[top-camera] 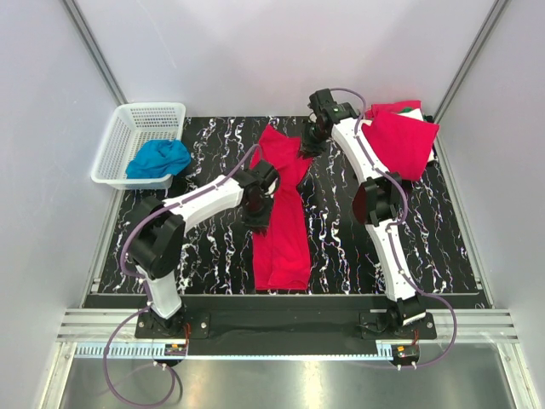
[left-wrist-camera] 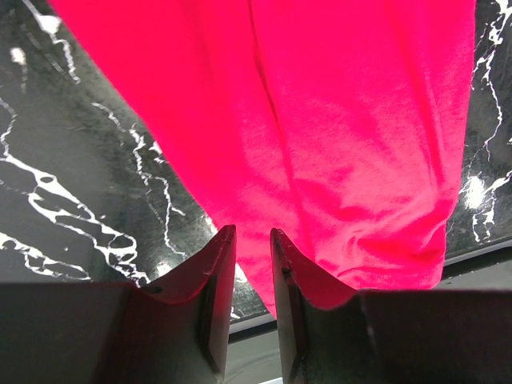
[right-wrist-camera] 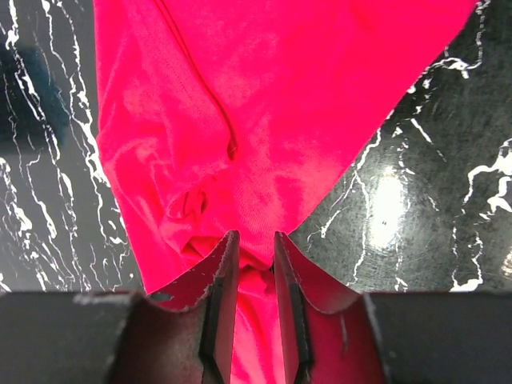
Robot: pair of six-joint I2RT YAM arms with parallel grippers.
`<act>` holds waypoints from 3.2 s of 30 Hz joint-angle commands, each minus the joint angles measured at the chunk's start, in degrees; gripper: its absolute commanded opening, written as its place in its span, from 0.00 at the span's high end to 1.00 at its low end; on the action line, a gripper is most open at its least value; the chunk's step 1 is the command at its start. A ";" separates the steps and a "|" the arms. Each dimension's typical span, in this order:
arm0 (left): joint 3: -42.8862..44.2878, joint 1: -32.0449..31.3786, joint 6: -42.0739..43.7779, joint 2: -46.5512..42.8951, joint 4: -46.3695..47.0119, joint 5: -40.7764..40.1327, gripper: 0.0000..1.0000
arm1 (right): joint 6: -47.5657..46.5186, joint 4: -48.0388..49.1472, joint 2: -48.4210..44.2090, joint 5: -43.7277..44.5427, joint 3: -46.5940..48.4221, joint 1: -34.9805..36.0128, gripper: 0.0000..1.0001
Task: Fold and stack the t-shirts
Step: Fold the tshirt
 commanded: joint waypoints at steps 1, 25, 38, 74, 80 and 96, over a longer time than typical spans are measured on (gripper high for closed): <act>0.03 -1.00 -0.47 0.36 2.56 -1.60 0.72 | -1.32 0.76 -0.50 -2.45 2.63 0.29 0.69; -6.56 -2.94 -1.09 0.62 6.07 0.50 1.00 | -2.99 2.52 9.61 3.09 3.07 0.21 0.92; -13.07 -3.99 -2.49 -0.08 10.20 2.00 1.00 | -3.17 5.77 12.60 4.67 3.95 -0.50 0.98; -20.54 -6.72 -1.26 -0.52 13.63 2.79 1.00 | -2.73 14.39 13.40 0.80 5.80 -5.15 0.77; -19.40 -6.28 -2.76 -2.18 12.49 -1.08 0.86 | -4.13 14.21 5.76 -0.95 0.71 -5.15 0.62; -20.10 -1.09 -9.26 -19.85 9.24 -4.41 0.66 | -1.68 13.85 -37.75 -3.77 -51.49 -1.56 0.59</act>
